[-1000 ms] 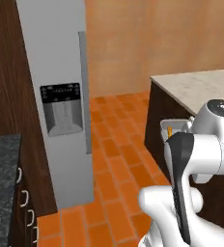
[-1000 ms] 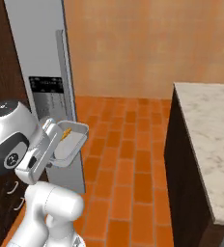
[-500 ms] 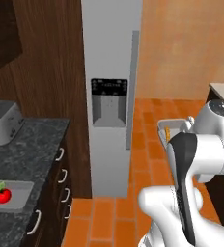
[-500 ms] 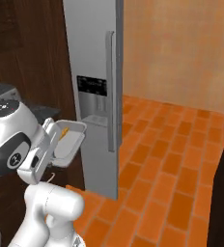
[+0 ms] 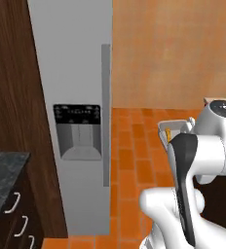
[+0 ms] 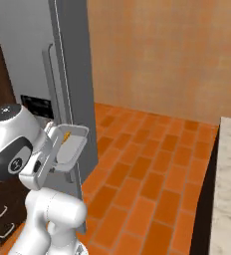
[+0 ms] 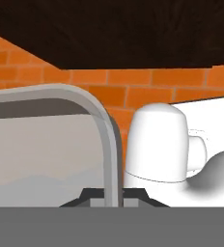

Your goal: Take the meat container that has the shrimp and place it on the second highest rack of the freezer. Then take the vegetable container that has the tomato and lemon wedge and place it on the highest rack of the freezer.

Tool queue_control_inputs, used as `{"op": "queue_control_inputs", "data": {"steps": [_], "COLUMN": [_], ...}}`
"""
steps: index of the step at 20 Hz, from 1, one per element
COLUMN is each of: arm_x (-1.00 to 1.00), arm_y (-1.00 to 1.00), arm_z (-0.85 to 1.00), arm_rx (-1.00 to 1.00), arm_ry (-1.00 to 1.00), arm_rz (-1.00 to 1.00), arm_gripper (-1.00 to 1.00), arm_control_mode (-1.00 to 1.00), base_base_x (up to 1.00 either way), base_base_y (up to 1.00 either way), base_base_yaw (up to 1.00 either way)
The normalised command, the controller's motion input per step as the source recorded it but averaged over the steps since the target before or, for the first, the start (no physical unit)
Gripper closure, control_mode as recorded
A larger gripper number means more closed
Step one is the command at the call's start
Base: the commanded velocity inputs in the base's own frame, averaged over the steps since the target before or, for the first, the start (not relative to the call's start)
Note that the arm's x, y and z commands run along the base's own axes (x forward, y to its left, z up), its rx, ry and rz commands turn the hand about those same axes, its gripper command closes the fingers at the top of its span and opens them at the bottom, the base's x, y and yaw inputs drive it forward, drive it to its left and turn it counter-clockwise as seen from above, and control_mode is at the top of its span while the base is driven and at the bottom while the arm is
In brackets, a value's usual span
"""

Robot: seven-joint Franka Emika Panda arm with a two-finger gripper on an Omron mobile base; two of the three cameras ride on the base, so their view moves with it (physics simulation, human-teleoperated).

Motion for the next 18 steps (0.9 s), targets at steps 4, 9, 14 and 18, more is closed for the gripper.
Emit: {"op": "queue_control_inputs", "data": {"steps": [4, 9, 14, 18], "arm_x": [0.0, 0.0, 0.0, 0.0], "arm_y": [0.0, 0.0, 0.0, 0.0], "arm_z": [0.0, 0.0, 0.0, 0.0], "arm_rx": [0.0, 0.0, 0.0, 0.0], "arm_ry": [0.0, 0.0, 0.0, 0.0], "arm_rz": [0.0, 0.0, 0.0, 0.0], "arm_gripper": [1.0, 1.0, 1.0, 1.0], "arm_control_mode": [1.0, 1.0, 1.0, 1.0], "base_base_x": [0.99, 1.0, 0.99, 1.0], "base_base_y": [-0.95, -0.59, -0.22, -0.4], "base_base_yaw": [-0.17, -0.04, 0.11, 0.27]}}
